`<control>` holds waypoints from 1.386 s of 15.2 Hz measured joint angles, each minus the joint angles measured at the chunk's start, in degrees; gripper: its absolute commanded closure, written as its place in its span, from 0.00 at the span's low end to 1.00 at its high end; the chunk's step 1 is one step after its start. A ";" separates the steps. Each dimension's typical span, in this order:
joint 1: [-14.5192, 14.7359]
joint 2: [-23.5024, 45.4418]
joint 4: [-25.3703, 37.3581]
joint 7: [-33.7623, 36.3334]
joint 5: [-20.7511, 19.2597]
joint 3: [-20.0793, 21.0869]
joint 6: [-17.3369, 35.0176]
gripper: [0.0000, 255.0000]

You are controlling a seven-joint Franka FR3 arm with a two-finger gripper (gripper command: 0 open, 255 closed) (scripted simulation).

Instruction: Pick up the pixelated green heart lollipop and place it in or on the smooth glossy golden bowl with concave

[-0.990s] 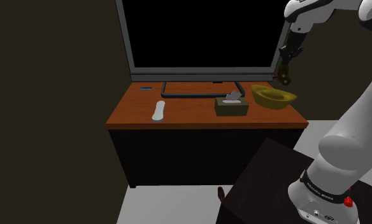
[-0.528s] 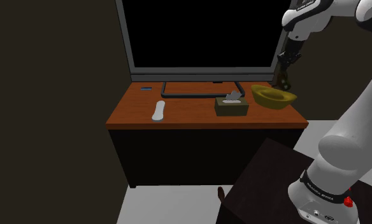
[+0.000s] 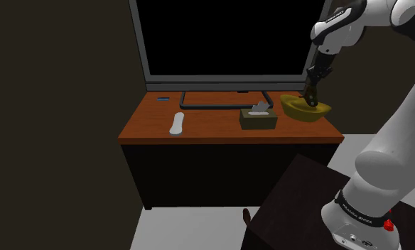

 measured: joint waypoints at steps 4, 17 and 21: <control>-0.13 0.80 -1.61 -0.69 0.89 -0.03 2.98 1.00; -0.19 2.11 -3.21 -1.10 1.49 0.01 4.40 0.00; 0.09 -0.21 -1.28 0.11 -0.25 -0.06 0.64 0.00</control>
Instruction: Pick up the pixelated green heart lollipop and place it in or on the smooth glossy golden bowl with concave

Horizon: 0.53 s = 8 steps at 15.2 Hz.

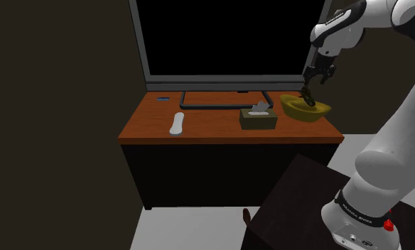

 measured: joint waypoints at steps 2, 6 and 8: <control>0.06 -1.10 1.56 0.47 -0.77 -0.02 -2.45 0.00; 0.13 -1.49 1.80 0.75 -1.07 0.04 -3.07 0.00; 0.14 -1.51 1.81 0.77 -1.09 0.04 -3.11 0.00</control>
